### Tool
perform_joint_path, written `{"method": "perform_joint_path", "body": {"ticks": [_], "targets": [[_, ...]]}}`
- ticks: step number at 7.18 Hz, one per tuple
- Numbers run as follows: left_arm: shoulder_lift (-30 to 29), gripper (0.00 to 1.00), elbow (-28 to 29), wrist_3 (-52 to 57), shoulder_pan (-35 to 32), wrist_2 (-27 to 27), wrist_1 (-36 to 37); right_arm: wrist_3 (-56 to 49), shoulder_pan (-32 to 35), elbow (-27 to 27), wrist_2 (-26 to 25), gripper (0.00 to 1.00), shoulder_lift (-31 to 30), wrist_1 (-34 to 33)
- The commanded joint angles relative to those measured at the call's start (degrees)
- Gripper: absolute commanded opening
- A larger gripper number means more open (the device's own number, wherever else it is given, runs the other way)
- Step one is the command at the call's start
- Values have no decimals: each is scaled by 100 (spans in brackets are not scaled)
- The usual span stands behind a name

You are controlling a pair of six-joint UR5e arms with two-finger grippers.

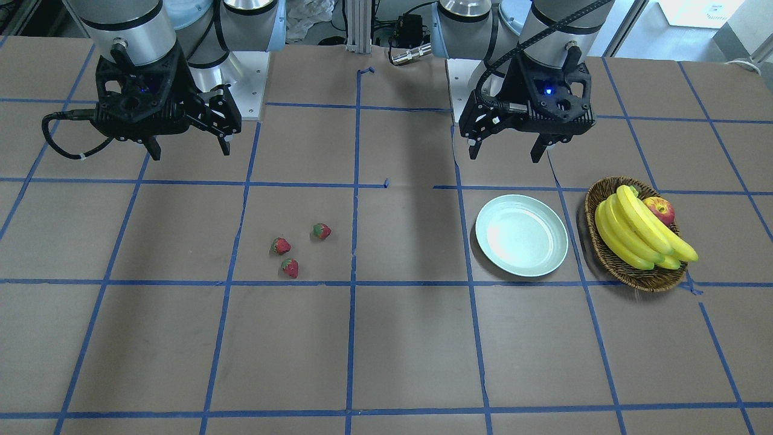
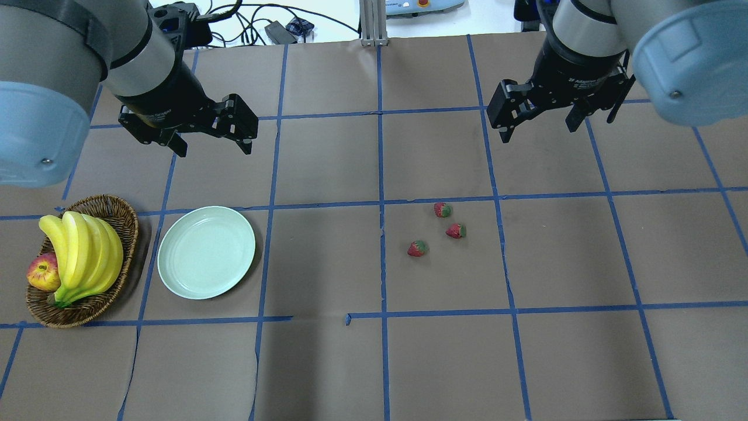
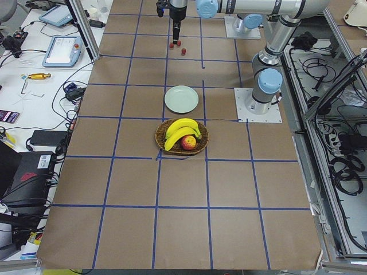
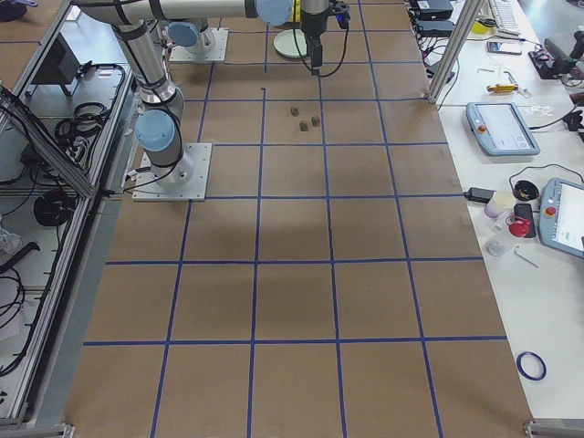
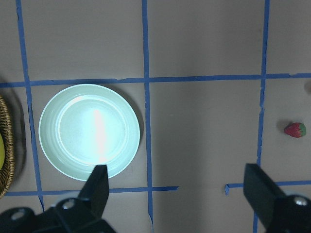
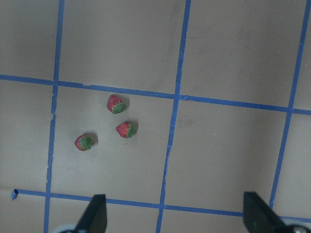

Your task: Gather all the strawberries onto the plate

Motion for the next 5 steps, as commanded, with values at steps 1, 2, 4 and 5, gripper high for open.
{"method": "perform_joint_path", "body": {"ticks": [1, 2, 4, 5], "targets": [[1, 100, -6, 9, -3, 22, 3, -1, 0, 1, 0, 100, 2, -22], [1, 100, -6, 9, -3, 31, 4, -1, 0, 1, 0, 100, 2, -14], [10, 100, 3, 9, -3, 39, -5, -10, 0, 54, -79, 100, 11, -22], [10, 100, -6, 9, -3, 40, -5, -1, 0, 63, -71, 100, 20, -31]]}}
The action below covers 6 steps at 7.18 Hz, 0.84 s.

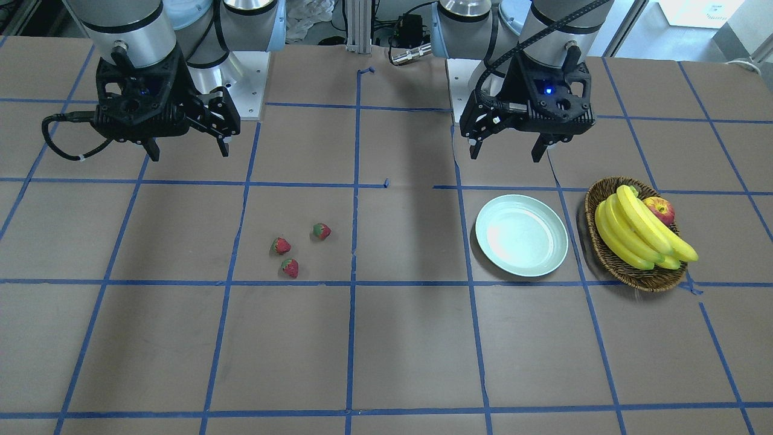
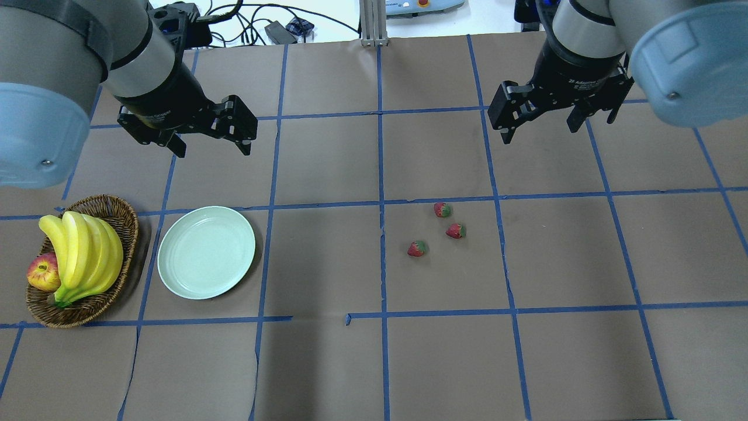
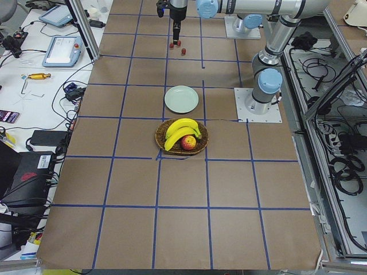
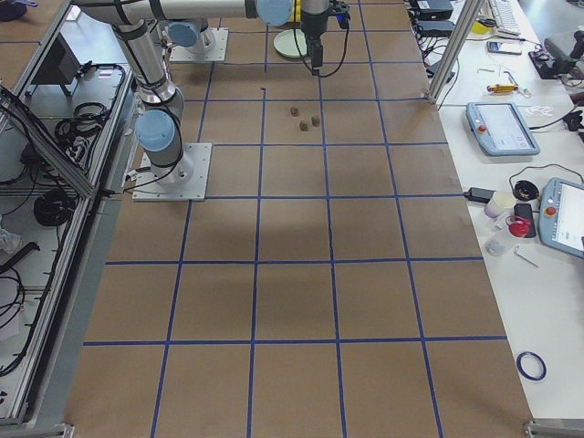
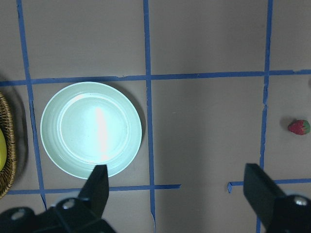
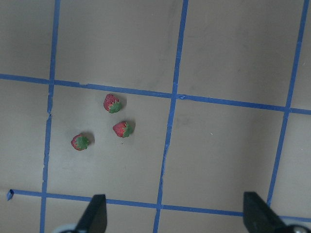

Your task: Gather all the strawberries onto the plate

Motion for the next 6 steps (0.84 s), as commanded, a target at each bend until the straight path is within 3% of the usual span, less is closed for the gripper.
{"method": "perform_joint_path", "body": {"ticks": [1, 6], "targets": [[3, 100, -1, 0, 0, 5, 6, -3, 0, -5, -7, 100, -1, -16], [-49, 100, -9, 0, 9, -4, 32, 6, 26, 56, 28, 100, 138, 10]]}}
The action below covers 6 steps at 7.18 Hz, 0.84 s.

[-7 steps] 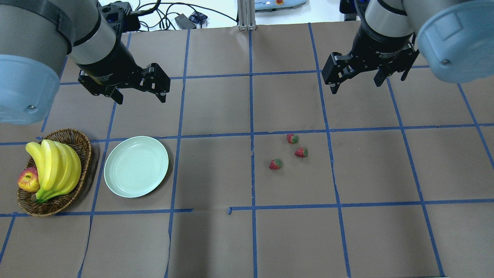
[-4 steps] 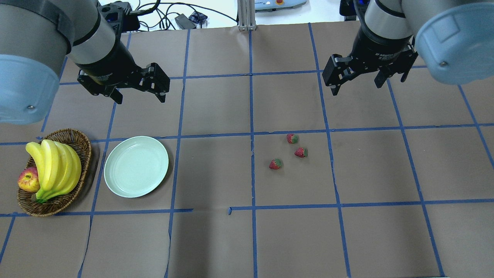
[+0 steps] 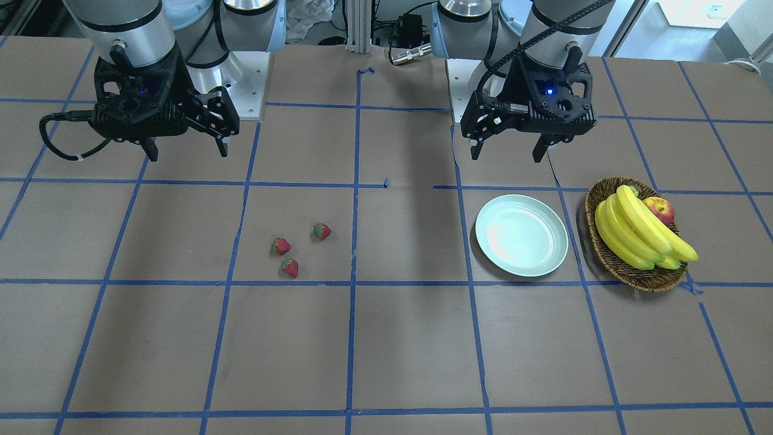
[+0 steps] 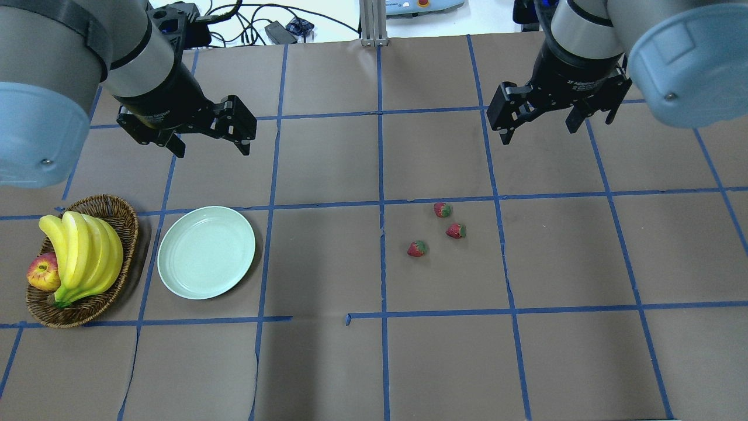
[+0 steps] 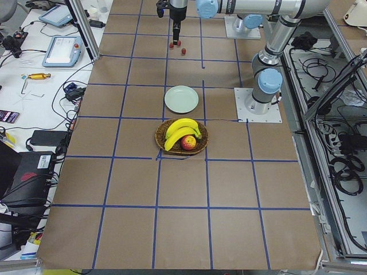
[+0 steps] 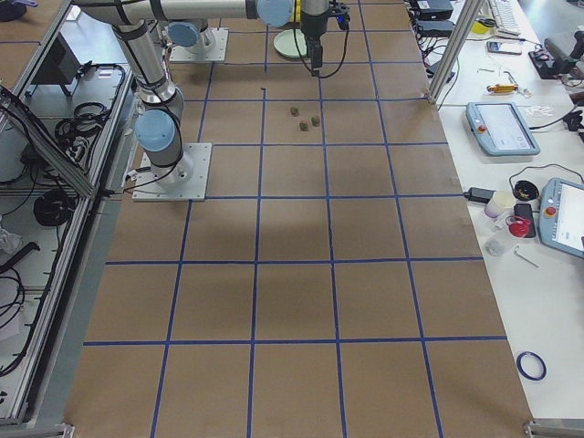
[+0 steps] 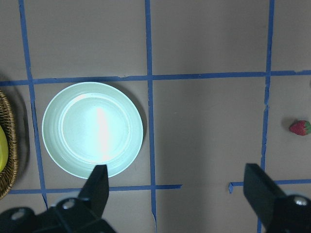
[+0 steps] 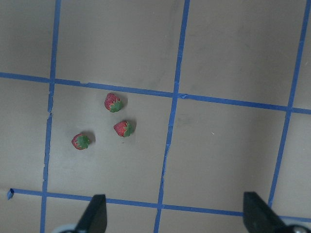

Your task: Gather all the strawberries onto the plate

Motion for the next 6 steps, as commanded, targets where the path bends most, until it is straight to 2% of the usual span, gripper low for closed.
{"method": "perform_joint_path", "body": {"ticks": [1, 2, 3, 5, 6], "targets": [[-33, 100, -6, 0, -2, -7, 35, 6, 8, 115, 72, 100, 259, 22], [-33, 100, -6, 0, -2, -7, 26, -2, 16, 281, 64, 100, 365, 5], [-33, 100, -15, 0, -2, -7, 8, -11, 16, 605, 73, 100, 488, -370], [-76, 100, -24, 9, -2, -7, 0, 6, 16, 1701, 117, 100, 637, -1842], [-77, 100, -24, 9, -2, -16, 0, 15, 43, 2237, 561, 100, 882, -2964]]}}
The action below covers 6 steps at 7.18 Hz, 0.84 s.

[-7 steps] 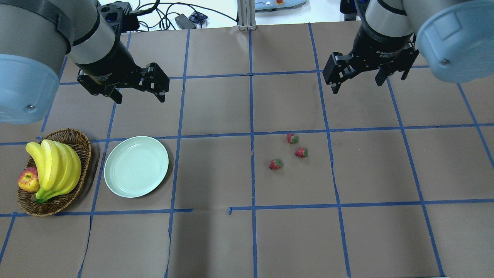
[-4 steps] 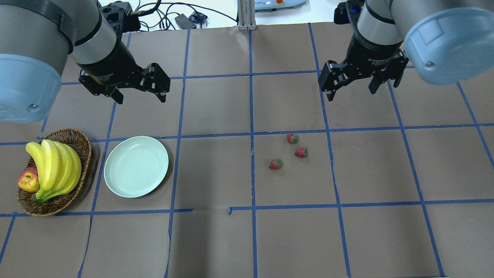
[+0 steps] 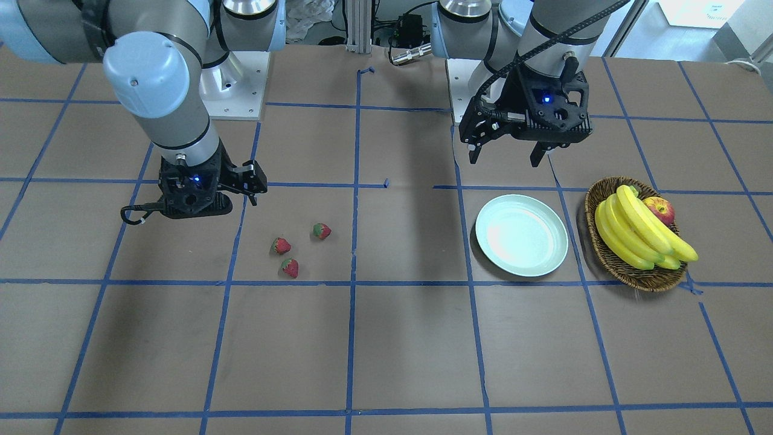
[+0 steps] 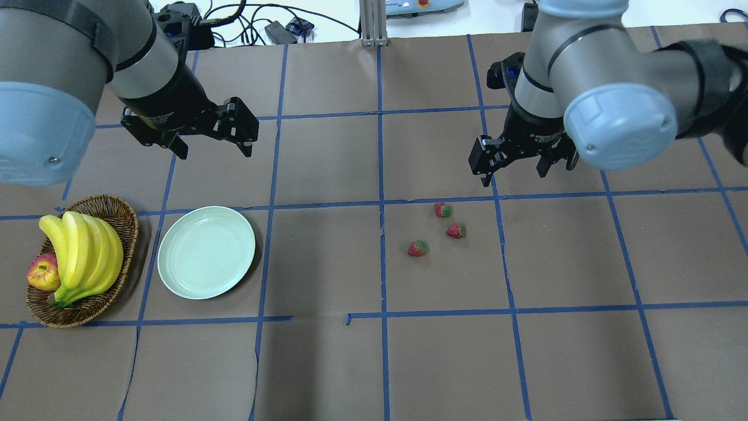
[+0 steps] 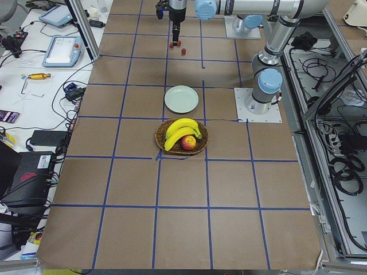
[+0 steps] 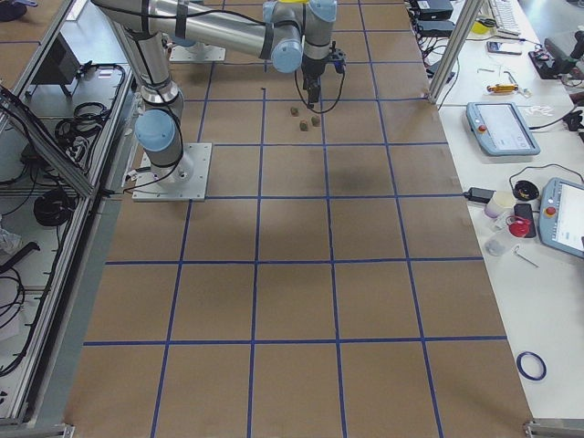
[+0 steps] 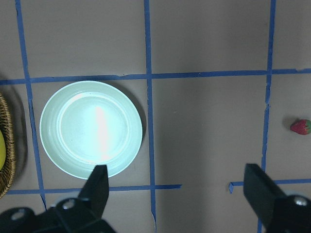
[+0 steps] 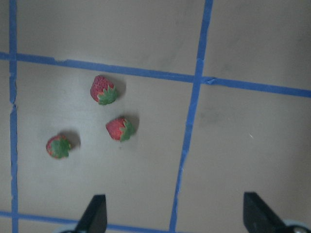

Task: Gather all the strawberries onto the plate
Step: 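Lower the right gripper onto the farthest strawberry and close on it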

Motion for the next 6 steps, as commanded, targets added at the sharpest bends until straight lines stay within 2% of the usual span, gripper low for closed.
{"method": "perform_joint_path", "body": {"ticks": [1, 3, 4, 6], "targets": [[-18, 100, -3, 1, 0, -7, -2, -66, 48, 853, 502, 100, 657, -1916], [-27, 100, -3, 1, -9, -16, -2, -627, 275, 768, 503, 100, 1239, -2473], [-27, 100, -20, 1, -9, -16, -2, -812, 363, 594, 503, 98, 1372, -2494], [-18, 100, -73, 1, -18, -7, 51, -823, 679, 513, 442, 88, 1645, -2521]]}}
